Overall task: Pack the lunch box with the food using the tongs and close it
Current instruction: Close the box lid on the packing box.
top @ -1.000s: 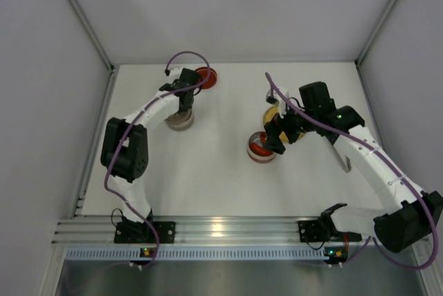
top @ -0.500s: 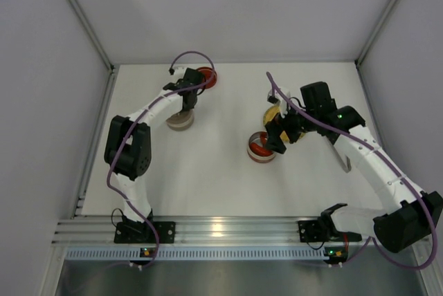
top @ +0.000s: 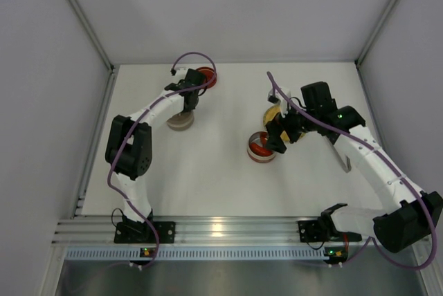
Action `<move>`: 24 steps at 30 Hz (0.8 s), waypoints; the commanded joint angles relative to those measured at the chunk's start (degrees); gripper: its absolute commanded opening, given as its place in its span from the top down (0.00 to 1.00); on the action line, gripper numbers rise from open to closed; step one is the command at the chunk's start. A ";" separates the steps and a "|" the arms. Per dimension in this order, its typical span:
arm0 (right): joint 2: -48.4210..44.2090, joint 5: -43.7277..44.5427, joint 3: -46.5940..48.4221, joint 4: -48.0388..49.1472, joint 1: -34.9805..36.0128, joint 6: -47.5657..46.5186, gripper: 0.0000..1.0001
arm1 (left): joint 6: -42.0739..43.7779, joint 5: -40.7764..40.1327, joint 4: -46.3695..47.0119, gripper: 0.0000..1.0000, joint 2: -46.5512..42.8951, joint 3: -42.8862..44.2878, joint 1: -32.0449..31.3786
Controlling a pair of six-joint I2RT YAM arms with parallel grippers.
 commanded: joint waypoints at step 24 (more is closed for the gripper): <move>-1.03 -1.97 -0.68 4.15 -1.80 -0.68 0.01 | -2.42 -0.95 0.90 1.00 -3.31 -2.27 -0.07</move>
